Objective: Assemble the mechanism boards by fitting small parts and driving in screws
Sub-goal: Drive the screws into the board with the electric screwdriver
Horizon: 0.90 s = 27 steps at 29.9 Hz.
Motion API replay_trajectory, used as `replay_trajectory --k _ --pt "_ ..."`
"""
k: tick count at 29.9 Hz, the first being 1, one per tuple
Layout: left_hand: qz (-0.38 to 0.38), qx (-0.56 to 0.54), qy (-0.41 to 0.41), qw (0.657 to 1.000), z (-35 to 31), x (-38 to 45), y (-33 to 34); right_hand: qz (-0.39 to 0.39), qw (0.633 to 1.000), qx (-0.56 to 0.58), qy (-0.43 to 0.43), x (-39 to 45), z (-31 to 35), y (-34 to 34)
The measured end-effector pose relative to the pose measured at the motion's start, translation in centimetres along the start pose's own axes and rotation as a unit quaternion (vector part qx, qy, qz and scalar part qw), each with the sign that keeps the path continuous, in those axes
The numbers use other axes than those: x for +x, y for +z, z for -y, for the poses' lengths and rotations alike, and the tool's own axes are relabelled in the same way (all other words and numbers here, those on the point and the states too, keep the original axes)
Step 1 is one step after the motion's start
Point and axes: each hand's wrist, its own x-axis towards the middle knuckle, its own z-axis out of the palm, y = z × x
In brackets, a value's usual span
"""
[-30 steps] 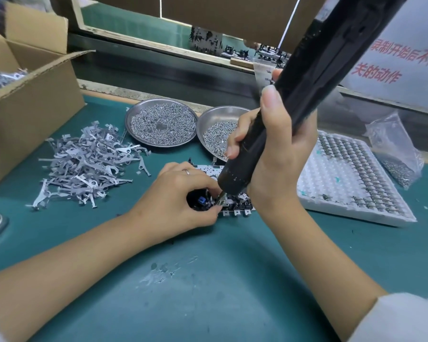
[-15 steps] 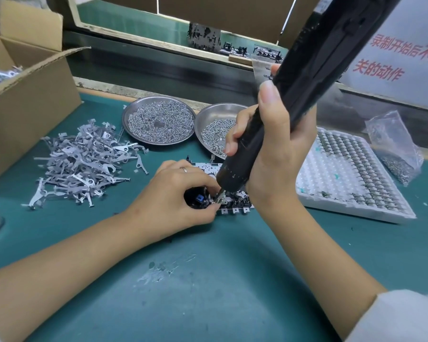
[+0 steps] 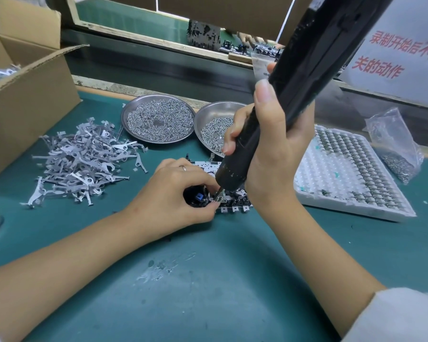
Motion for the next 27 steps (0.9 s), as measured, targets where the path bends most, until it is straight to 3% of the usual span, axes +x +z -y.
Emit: replay_trajectory --k 27 --pt "-0.002 -0.022 -0.024 0.999 -0.1 -0.1 0.0 -0.014 1.000 -0.005 -0.021 0.9 0.4 -1.2"
